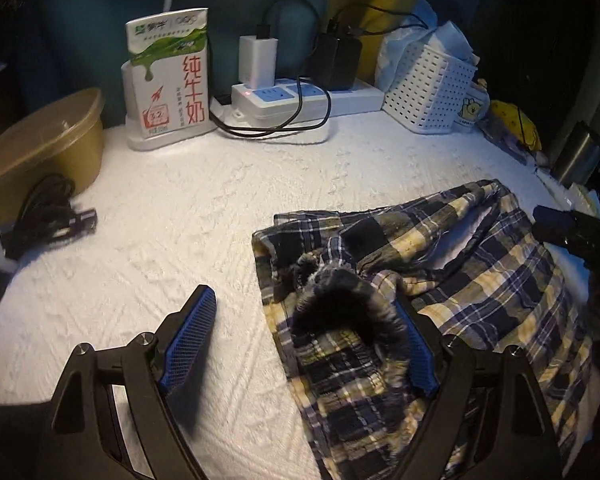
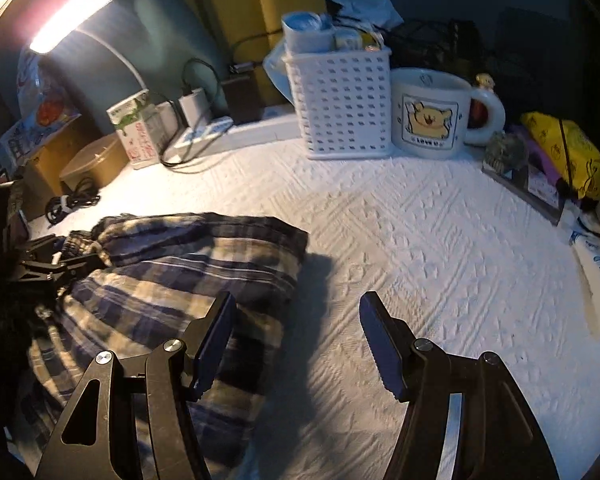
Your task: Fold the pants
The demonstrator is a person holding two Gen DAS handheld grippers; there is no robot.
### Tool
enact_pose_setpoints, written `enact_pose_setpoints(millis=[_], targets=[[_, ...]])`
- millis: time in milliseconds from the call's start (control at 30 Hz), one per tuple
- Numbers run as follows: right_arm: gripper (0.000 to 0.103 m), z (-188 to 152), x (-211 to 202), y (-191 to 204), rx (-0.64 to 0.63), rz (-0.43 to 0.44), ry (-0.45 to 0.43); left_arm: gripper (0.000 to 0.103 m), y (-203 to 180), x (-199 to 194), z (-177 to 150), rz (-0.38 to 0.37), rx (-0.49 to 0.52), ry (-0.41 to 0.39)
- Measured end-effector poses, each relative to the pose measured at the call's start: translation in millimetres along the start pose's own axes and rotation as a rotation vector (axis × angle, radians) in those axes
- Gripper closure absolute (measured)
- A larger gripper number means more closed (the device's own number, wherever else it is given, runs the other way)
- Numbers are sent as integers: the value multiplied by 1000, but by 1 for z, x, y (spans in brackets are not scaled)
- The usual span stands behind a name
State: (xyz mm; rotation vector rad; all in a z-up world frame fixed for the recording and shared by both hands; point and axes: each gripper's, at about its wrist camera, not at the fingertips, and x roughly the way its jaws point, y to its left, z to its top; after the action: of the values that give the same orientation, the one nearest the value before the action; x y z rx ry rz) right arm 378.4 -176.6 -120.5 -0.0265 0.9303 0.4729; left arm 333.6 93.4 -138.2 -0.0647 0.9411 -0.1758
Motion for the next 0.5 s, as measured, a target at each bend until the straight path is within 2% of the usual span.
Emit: enact_pose_setpoints(millis=[433,467,500], targets=[[37,14,32,0,8,57,17,22,-10,12,13,-35,52,11],[37,15,33,0,10,61,16,25,-11,12,14,-35,51,10],[37,15,33,0,10,63,15,31,-11,12,14,-39,51,7]])
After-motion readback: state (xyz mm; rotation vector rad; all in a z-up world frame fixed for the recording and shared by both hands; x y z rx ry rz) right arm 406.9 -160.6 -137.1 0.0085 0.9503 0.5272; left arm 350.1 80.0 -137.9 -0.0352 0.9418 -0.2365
